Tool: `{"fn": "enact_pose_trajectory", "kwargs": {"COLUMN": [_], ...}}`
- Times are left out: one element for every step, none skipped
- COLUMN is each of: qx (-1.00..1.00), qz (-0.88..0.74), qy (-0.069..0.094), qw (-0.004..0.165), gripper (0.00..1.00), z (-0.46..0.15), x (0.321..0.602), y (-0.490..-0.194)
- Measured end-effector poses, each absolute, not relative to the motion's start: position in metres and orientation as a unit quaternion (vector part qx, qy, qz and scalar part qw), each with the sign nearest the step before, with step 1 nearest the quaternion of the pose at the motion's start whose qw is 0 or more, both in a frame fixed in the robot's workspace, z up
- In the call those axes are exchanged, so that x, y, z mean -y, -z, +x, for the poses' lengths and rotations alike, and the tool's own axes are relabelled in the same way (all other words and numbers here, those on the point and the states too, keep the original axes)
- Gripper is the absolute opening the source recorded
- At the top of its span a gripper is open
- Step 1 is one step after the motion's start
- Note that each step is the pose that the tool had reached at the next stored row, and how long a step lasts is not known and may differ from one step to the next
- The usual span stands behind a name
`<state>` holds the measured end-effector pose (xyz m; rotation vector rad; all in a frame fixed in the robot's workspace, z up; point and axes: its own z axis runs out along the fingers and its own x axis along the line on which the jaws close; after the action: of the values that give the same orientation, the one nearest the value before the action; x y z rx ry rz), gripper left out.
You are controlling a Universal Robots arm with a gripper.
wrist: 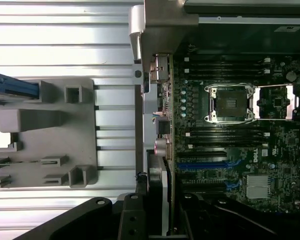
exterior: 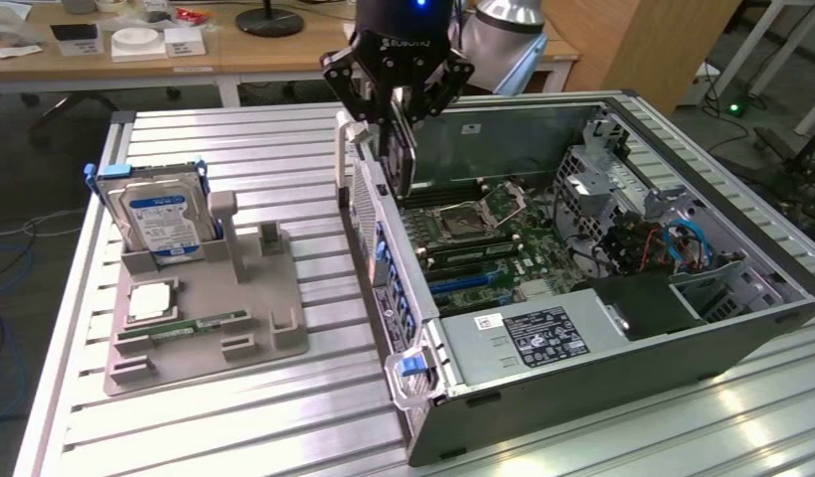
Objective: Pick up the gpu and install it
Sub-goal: 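Pick up the gpu and move the gpu toward the slot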
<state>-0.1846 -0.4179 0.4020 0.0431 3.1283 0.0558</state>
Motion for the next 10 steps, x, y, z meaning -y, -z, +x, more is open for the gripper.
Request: {"fn": "enact_pose_trajectory", "kwargs": {"qx": [-1.000,-1.000,-1.000,-1.000,-1.000,-1.000,-1.000,-1.000,-1.000,-1.000], "qz": [0.014,0.014,0.014,0.014,0.014,0.014,0.014,0.014,0.014,0.014], "qy": [-0.018,-0.018,-0.018,-0.018,-0.018,-0.018,-0.018,-0.018,-0.018,-0.018], "qw": [0.006,0.006,0.006,0.006,0.006,0.006,0.006,0.006,0.006,0.006], "gripper": [0.28,0.28,0.28,0.28,0.28,0.28,0.28,0.28,0.28,0.28], "z": [-0.183,-0.181,-0.180,-0.178,-0.177,-0.175,-0.173,-0.172,-0.170,-0.168], "x": [0.418,0.418,0.418,0.418,0.418,0.418,0.418,0.418,0.418,0.418], "y": [-0.402,-0.402,-0.402,-0.402,-0.402,-0.402,-0.402,-0.402,-0.402,-0.402]}}
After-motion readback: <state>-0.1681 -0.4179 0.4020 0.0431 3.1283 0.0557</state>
